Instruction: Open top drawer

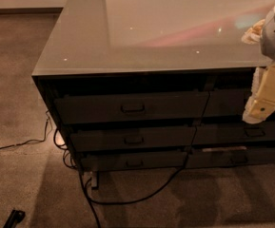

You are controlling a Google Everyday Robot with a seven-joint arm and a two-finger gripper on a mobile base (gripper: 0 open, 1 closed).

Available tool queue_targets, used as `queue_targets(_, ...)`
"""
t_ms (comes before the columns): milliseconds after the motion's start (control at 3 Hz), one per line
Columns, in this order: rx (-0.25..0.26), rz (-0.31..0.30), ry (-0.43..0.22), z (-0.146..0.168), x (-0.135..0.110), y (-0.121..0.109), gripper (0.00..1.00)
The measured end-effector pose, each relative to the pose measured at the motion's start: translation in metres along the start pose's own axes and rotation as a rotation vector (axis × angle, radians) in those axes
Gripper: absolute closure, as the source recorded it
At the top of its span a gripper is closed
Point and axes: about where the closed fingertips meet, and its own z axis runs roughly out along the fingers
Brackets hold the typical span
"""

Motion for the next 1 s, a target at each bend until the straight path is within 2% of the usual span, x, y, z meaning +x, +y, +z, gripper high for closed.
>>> queue_targets(333, -0.003, -0.019, 0.008, 0.014, -0.008, -0.003, 0.00)
queue_targets(667, -0.003, -0.019, 0.008, 0.014, -0.008, -0.003, 0.00)
queue_targets(1000, 0.015, -0.085, 0.027, 0.030, -0.010, -0.007, 0.00)
